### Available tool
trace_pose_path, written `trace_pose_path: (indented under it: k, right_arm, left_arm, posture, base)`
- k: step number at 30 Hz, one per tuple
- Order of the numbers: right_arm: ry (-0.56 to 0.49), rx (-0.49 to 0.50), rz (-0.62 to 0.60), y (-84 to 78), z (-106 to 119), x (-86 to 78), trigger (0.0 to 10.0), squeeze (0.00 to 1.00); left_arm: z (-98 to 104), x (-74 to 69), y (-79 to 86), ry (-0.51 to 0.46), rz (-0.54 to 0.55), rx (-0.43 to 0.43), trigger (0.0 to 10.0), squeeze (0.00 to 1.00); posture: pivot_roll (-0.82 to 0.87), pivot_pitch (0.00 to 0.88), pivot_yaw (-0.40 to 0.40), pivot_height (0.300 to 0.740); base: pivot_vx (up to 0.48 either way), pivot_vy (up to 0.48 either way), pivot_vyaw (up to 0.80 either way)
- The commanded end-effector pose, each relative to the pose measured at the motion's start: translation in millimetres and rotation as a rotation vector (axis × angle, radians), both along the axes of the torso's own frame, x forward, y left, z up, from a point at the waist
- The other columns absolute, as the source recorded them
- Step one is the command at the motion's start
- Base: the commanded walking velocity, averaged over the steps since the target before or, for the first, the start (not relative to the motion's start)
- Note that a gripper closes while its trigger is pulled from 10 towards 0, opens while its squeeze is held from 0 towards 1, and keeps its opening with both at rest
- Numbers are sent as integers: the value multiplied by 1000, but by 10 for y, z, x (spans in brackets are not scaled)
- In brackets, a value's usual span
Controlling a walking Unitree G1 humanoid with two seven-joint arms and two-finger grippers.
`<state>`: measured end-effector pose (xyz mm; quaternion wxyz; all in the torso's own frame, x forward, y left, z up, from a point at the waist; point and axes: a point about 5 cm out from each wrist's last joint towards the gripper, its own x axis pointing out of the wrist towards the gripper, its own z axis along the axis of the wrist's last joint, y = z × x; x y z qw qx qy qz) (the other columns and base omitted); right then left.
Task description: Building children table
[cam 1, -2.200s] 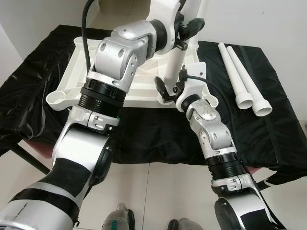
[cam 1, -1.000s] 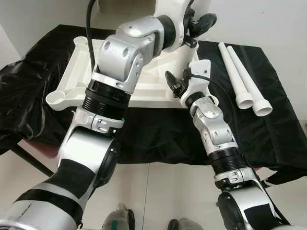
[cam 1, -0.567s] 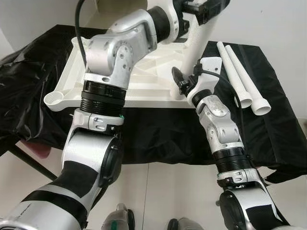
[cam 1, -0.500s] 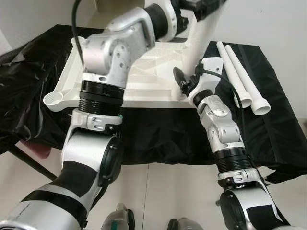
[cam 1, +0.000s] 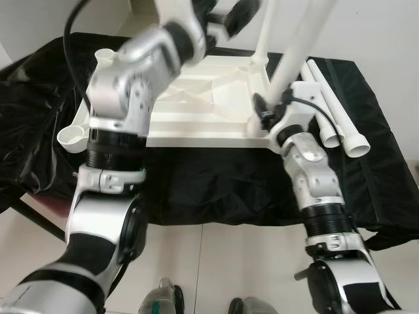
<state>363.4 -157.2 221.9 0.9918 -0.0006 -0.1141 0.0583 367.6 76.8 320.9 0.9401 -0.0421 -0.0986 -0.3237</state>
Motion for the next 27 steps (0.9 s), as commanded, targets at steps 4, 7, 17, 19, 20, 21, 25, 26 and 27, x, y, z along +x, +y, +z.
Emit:
trace_pose_path:
  k: [4,7,17,19,20,21,25,26,27]
  right_arm:
    - [33,-9,-69,-176,-58,-6,10000,0]
    - [35,-15,-94,-256,-55,-11,10000,0]
    - [31,-38,-146,-422,-30,-23,10000,0]
    - [30,-38,-157,-451,-22,-28,10000,0]
    - [29,-39,-160,-459,-19,-29,10000,0]
    - [29,-39,-160,-459,-19,-29,10000,0]
    - [26,-40,-161,-463,-10,-33,10000,0]
    - [26,-40,-161,-463,-10,-33,10000,0]
    - [25,-40,-161,-462,-8,-33,10000,0]
  left_arm:
    - [-182,39,-58,-4,-25,123,10000,0]
    - [-317,41,-124,-16,-44,215,10000,0]
    - [-955,92,-390,37,-121,539,10000,0]
    - [-1038,98,-418,58,-133,568,10000,0]
    - [-1073,99,-432,62,-137,586,10000,0]
    - [-1073,99,-432,62,-137,586,10000,0]
    - [-1187,90,-467,81,-156,650,10000,0]
    - [-1187,90,-467,81,-156,650,10000,0]
    - [-1212,85,-476,80,-164,664,10000,0]
  posture:
    - [12,63,24,740]
    - [9,60,25,740]
    - [-9,48,35,740]
    - [-11,46,36,740]
    - [-13,46,37,740]
    - [-13,46,37,740]
    - [-14,45,38,740]
    - [-14,45,38,740]
    - [-14,45,38,740]
  base:
    - [0,0,0]
    - [0,0,0]
    - [0,0,0]
    - [0,0,0]
    - [0,0,0]
    - [0,0,0]
    - [0,0,0]
    - [0,0,0]
    - [0,0,0]
